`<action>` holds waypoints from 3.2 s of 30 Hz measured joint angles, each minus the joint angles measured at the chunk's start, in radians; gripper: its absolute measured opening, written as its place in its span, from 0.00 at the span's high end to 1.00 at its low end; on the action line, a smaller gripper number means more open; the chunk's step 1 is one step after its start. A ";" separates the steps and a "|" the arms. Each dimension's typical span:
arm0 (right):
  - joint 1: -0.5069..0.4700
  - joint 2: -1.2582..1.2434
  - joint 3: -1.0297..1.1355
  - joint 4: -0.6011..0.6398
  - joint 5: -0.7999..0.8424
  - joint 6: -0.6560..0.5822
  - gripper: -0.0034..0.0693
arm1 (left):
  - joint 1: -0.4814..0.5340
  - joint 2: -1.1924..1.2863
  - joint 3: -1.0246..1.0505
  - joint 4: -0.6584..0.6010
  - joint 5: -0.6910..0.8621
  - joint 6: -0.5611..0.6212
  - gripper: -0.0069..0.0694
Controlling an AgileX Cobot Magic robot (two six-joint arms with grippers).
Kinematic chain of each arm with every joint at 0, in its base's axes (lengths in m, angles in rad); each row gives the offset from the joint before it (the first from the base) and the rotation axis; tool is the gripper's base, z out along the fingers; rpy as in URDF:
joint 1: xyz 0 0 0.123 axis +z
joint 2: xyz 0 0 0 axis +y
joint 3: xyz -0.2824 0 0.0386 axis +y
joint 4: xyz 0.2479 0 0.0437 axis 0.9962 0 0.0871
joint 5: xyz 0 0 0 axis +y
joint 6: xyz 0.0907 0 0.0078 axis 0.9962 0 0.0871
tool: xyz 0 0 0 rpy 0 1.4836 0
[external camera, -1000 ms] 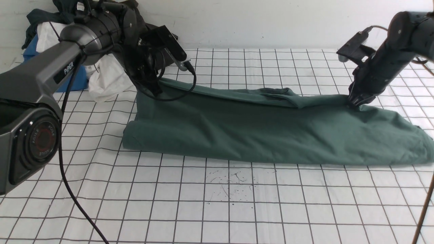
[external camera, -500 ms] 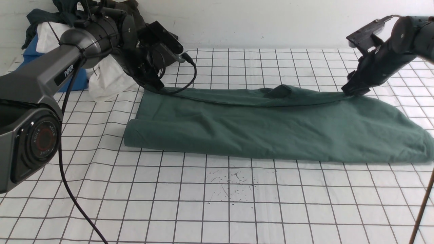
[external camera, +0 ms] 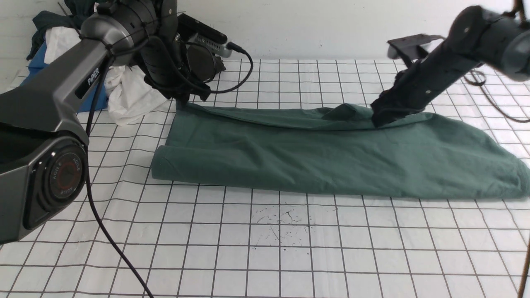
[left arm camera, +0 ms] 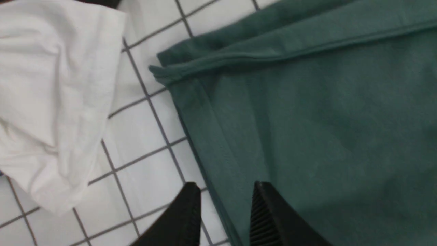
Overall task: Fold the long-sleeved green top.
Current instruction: Use the right arm to clamp the right edge of the fabric, then use the right arm to drag the right edge of the fabric to the left and folds it over the left edge
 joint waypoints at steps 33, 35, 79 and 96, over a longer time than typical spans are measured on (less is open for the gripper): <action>-0.226 -0.325 -0.006 -0.408 0.181 0.454 0.86 | -0.029 -0.090 0.000 -0.166 0.050 0.036 0.92; -0.286 -0.396 0.092 -0.372 0.190 0.446 0.86 | -0.042 -0.128 0.000 -0.193 0.050 0.046 0.92; -0.330 -0.524 0.556 -0.655 -0.141 0.598 0.95 | -0.060 -0.213 0.000 -0.236 0.065 0.066 0.92; 0.280 -0.442 0.118 -0.246 -0.097 0.342 0.95 | -0.059 -0.473 0.000 -0.039 0.072 0.026 0.92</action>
